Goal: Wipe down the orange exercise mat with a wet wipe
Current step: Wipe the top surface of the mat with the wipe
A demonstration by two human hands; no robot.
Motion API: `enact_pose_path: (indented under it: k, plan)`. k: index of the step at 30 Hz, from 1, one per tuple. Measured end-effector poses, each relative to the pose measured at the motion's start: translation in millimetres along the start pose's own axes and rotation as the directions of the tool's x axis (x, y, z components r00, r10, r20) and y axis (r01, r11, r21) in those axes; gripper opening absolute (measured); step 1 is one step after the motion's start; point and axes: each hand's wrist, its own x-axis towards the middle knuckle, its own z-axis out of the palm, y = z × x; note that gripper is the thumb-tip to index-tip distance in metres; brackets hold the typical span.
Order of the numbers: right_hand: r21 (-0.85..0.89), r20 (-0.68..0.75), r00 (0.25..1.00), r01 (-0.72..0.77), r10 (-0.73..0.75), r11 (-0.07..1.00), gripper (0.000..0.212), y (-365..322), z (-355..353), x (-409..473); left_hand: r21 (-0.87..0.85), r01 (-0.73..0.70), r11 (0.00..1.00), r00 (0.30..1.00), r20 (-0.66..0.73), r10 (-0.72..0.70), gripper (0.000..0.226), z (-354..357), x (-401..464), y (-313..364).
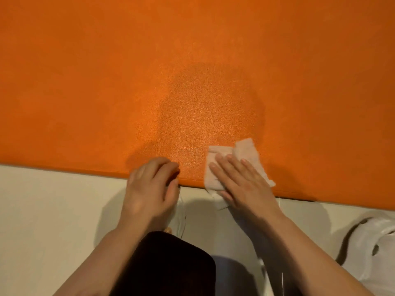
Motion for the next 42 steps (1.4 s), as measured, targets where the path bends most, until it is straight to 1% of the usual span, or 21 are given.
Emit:
enact_pose_path:
  k: [5, 9, 12, 14, 16, 18, 21, 22, 24, 26, 27, 28, 29, 30, 31, 32, 34, 36, 38, 40, 42]
  plan:
    - [-0.058, -0.042, 0.996, -0.082, 0.079, 0.995, 0.057, 36.1, -6.7, -37.0, 0.063, -0.255, 0.965, 0.966, 0.061, 0.251, 0.032, 7.7, 8.9, 13.8]
    - [-0.139, -0.014, 0.999, 0.027, -0.03, 0.99, 0.058, 38.2, -14.9, -30.5, 0.034, -0.328, 0.944, 0.943, 0.081, 0.324, 0.032, 8.6, 7.6, 25.2]
    - [-0.215, 0.125, 0.97, 0.233, -0.21, 0.948, 0.056, 60.8, -41.1, -26.6, 0.037, -0.391, 0.92, 0.914, 0.135, 0.383, 0.033, 11.9, 10.4, 41.1]
    - [-0.208, 0.307, 0.894, 0.399, -0.327, 0.893, 0.064, 84.9, -65.1, -28.3, 0.058, -0.426, 0.903, 0.89, 0.206, 0.407, 0.035, 12.4, 13.4, 52.5]
    - [-0.161, 0.475, 0.821, 0.434, -0.316, 0.886, 0.067, 107.2, -86.7, -32.9, 0.076, -0.483, 0.872, 0.846, 0.297, 0.443, 0.037, 10.1, 18.5, 66.2]
    - [-0.192, 0.578, 0.761, 0.476, -0.293, 0.858, 0.051, 113.4, -104.4, -36.6, 0.119, -0.566, 0.816, 0.785, 0.379, 0.49, 0.039, 4.6, 27.2, 80.9]
    - [-0.225, 0.807, 0.549, 0.625, -0.217, 0.747, 0.034, 111.0, -133.8, -39.4, 0.18, -0.714, 0.676, 0.643, 0.55, 0.533, 0.038, -9.1, 44.3, 107.1]
    - [-0.232, 0.83, 0.525, 0.633, -0.189, 0.739, 0.032, 106.6, -150.5, -36.3, 0.199, -0.768, 0.608, 0.586, 0.601, 0.543, 0.038, -14.5, 50.4, 118.3]
    - [-0.251, 0.744, 0.652, 0.477, -0.148, 0.842, 0.033, 105.8, -182.6, -36.7, 0.206, -0.879, 0.43, 0.44, 0.696, 0.567, 0.038, -20.8, 63.4, 144.4]
    - [-0.163, 0.498, 0.867, 0.114, -0.018, 0.98, 0.033, 118.5, -196.7, -48.9, 0.201, -0.919, 0.339, 0.361, 0.775, 0.519, 0.036, -22.5, 73.8, 168.1]
    - [0.001, 0.345, 0.931, -0.131, 0.123, 0.991, 0.03, 128.0, -195.6, -61.2, 0.211, -0.92, 0.33, 0.358, 0.797, 0.487, 0.036, -25.1, 78.8, 180.6]
    - [0.242, 0.203, 0.922, -0.374, 0.33, 0.895, 0.026, 134.7, -191.7, -75.1, 0.216, -0.919, 0.33, 0.361, 0.797, 0.484, 0.036, -25.7, 82.1, 191.4]
    - [0.495, 0.096, 0.824, -0.527, 0.559, 0.691, 0.022, 139.8, -182.4, -89.3, 0.21, -0.918, 0.337, 0.361, 0.794, 0.489, 0.036, -21.7, 82.9, 197.0]
    - [0.721, 0.043, 0.646, -0.548, 0.762, 0.424, 0.021, 142.5, -173.4, -102.3, 0.196, -0.92, 0.339, 0.35, 0.801, 0.486, 0.035, -17.3, 83.6, 199.2]
    - [0.861, 0.096, 0.449, -0.485, 0.888, 0.152, 0.025, 143.3, -164.6, -114.1, 0.176, -0.921, 0.348, 0.334, 0.816, 0.471, 0.034, -9.4, 82.1, 194.7]
    - [0.92, 0.224, 0.31, -0.379, 0.924, -0.096, 0.026, 144.1, -156.3, -125.5, 0.155, -0.92, 0.36, 0.325, 0.815, 0.479, 0.033, -1.2, 79.4, 191.6]
    - [0.908, 0.398, 0.199, -0.222, 0.896, -0.355, 0.025, 149.8, -140.3, -145.4, 0.176, -0.922, 0.344, 0.336, 0.805, 0.488, 0.034, 18.7, 75.4, 179.8]
    - [0.914, 0.368, 0.174, -0.246, 0.913, -0.322, 0.023, 158.7, -139.0, -155.3, 0.231, -0.871, 0.433, 0.424, 0.797, 0.429, 0.037, 38.8, 71.3, 165.1]
    - [0.921, 0.217, 0.21, -0.368, 0.953, -0.129, 0.021, 169.4, -149.5, -152.0, 0.231, -0.852, 0.469, 0.441, 0.799, 0.409, 0.043, 51.4, 68.1, 165.5]
    - [0.907, 0.079, 0.332, -0.415, 0.94, 0.07, 0.026, 175.4, -159.5, -147.6, 0.197, -0.876, 0.44, 0.408, 0.789, 0.46, 0.045, 62.0, 68.2, 170.6]
    - [0.828, 0.072, 0.513, -0.509, 0.856, 0.236, 0.032, 179.0, -152.8, -145.7, 0.186, -0.86, 0.475, 0.43, 0.764, 0.48, 0.05, 69.8, 69.9, 177.6]
